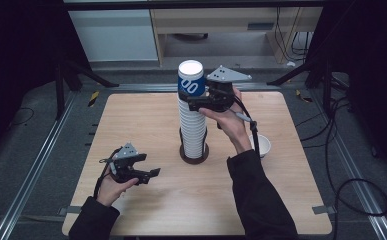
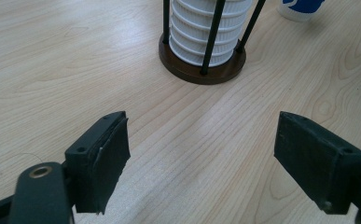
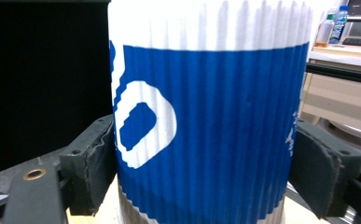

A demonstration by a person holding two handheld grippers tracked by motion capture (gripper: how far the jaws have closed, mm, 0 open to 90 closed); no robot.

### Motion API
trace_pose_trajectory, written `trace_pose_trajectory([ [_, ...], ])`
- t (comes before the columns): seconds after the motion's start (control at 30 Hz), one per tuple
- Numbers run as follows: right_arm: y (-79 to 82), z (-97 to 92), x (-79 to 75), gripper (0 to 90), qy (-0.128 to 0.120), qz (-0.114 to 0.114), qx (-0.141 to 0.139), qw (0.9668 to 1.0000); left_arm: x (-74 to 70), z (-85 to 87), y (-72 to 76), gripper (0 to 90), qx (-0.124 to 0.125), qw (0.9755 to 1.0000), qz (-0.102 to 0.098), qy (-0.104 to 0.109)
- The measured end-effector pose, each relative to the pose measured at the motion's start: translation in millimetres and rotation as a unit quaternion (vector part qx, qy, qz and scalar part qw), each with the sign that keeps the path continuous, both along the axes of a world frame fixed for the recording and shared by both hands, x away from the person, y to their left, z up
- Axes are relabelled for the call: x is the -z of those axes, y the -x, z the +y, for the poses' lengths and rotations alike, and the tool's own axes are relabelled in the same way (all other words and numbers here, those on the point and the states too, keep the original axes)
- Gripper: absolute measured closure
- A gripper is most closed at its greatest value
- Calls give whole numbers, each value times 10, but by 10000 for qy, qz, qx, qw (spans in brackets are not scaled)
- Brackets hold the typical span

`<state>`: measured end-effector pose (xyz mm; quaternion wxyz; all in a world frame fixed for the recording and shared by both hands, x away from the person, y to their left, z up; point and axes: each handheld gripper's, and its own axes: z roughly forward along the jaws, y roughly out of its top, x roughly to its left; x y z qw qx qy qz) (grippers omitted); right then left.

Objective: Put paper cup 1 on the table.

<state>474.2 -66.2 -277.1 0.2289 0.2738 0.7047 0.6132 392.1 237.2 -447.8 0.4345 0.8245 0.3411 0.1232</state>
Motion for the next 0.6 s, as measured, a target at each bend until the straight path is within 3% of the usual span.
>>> trace_pose_trajectory([
  [0.23, 10, 3, -31, 194, 25, -39, 22, 10000, -2, 4, 0, 174, 0, 10000, -2, -1],
  [0.6, 45, 4, -218, 209, 47, -188, 42, 9998, -10, 13, 1, 174, -11, 10000, -13, 24],
])
